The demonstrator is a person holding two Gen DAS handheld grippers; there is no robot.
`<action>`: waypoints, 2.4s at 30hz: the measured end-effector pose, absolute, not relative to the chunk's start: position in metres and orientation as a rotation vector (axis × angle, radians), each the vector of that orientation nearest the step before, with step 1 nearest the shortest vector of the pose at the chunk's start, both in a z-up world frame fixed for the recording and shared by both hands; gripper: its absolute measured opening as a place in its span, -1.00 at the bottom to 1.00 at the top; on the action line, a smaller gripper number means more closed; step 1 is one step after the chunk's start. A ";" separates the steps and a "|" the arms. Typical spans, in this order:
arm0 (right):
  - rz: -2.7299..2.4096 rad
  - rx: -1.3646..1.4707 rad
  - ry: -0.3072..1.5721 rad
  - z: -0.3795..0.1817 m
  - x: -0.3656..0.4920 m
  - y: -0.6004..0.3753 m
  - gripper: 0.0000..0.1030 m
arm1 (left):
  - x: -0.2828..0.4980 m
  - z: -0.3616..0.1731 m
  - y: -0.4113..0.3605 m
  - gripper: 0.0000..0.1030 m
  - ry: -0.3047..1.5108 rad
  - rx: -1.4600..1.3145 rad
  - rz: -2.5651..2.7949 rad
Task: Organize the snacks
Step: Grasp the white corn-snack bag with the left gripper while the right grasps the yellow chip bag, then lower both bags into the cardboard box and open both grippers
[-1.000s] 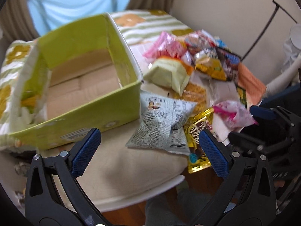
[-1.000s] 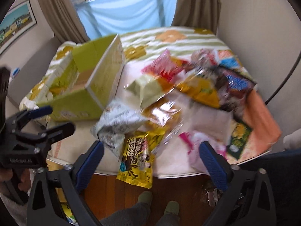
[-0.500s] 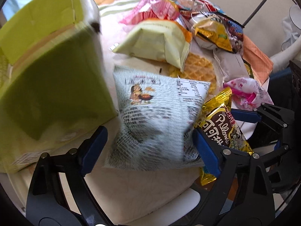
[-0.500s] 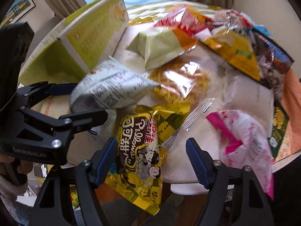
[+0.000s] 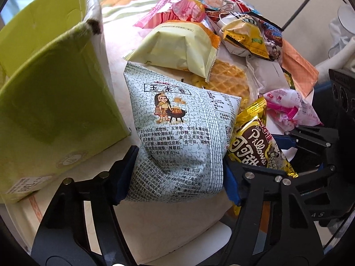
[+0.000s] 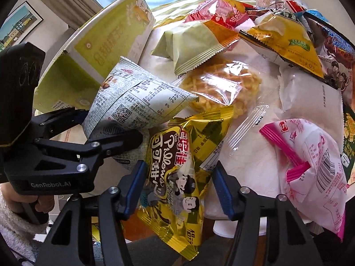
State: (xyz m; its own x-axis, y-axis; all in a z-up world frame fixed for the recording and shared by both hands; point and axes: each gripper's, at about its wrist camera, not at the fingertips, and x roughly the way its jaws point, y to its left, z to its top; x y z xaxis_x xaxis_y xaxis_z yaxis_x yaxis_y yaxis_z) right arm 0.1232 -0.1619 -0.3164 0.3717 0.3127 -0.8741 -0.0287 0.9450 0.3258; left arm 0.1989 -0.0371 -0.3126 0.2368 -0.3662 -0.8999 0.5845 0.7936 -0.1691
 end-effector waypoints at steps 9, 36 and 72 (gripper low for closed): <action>0.204 0.285 1.151 -0.306 0.111 -0.165 -0.11 | 0.184 -0.288 -0.041 0.26 1.112 0.244 -0.653; 0.382 0.056 0.848 -0.139 0.175 -0.163 -0.11 | 0.216 -0.119 0.062 0.26 0.876 0.002 -0.160; 0.359 -0.038 1.022 -0.187 0.276 -0.027 -0.11 | 0.284 -0.208 0.150 0.99 1.080 0.104 -0.066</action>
